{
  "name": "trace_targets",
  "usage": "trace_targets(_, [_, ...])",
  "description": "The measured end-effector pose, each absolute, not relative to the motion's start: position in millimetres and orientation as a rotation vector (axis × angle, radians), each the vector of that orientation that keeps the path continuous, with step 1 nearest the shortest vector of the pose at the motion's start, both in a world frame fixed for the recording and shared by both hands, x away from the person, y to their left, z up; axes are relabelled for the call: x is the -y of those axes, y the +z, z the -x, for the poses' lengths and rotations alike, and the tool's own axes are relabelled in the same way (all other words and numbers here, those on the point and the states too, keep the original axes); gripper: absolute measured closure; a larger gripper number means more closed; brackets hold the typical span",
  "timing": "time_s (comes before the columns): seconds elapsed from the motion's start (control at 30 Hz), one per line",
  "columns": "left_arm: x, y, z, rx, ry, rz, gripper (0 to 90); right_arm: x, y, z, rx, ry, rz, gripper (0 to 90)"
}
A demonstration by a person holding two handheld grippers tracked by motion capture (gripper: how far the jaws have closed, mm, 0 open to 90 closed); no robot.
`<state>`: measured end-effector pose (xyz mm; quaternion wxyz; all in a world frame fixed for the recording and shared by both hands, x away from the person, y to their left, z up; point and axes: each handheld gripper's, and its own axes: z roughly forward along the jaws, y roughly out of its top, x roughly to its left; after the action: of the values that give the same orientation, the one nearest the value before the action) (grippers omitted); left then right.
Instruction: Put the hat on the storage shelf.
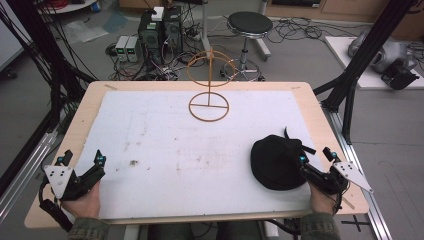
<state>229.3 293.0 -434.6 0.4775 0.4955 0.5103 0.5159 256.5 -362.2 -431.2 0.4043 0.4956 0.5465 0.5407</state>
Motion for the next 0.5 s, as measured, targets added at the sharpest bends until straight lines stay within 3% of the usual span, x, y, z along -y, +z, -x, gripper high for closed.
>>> trace_targets(0.5, [-293.5,-433.8,-228.0,-1.244,1.273,-1.191,16.9,363.1,-430.6,-254.8,-1.369,1.358,-1.244,14.5])
